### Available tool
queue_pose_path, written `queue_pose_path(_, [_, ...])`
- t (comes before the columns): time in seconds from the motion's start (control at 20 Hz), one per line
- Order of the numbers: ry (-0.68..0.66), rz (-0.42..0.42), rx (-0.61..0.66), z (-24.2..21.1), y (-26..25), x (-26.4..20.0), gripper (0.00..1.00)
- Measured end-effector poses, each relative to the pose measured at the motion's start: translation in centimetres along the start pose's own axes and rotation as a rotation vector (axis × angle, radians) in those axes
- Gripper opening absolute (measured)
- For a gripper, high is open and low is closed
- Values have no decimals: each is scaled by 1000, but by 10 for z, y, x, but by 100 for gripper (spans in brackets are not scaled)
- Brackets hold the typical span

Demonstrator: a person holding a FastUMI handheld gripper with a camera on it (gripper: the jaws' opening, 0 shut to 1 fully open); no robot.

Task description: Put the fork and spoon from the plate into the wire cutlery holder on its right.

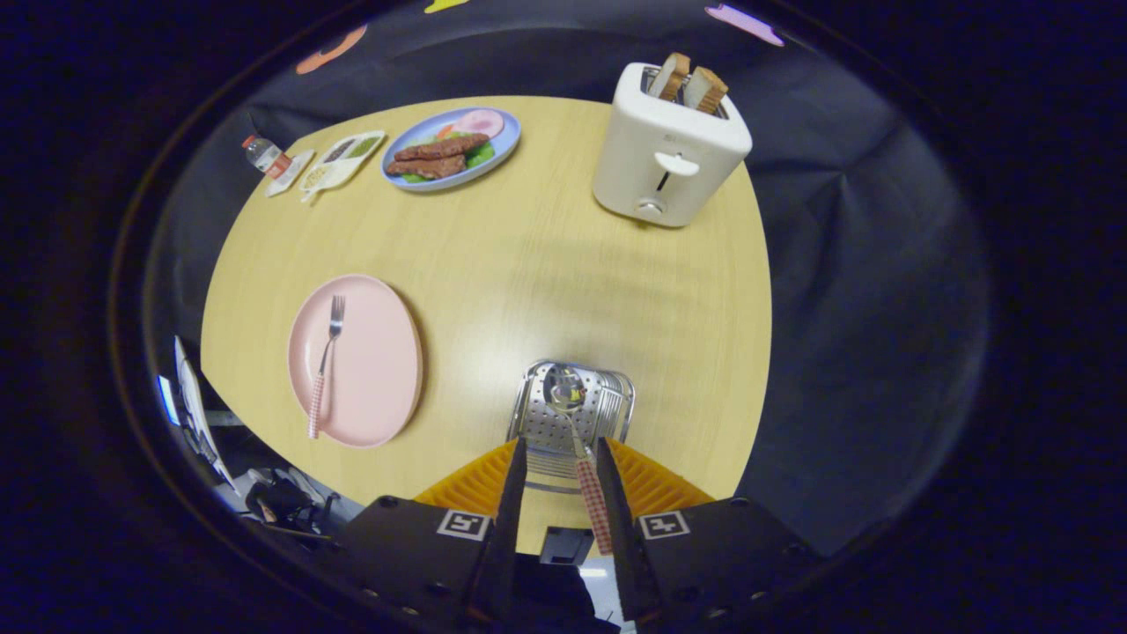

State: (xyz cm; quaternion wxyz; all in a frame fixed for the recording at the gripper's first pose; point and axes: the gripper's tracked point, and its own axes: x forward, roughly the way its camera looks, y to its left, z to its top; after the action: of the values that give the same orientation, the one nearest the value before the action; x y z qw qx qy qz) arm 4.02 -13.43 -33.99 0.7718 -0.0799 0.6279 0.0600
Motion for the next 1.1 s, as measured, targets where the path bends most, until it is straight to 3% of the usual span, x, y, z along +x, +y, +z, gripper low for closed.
queue_pose_path(0.15, [-117,-10,13,7,7,-15,58])
queue_pose_path(0.4, [-321,-28,-4,18,31,-44,64])
queue_pose_path(0.6, [-367,28,-33,9,70,-48,78])
queue_pose_path(0.8, [-429,23,-71,7,99,-45,94])
queue_pose_path(1.1, [-519,38,-48,7,156,-37,96])
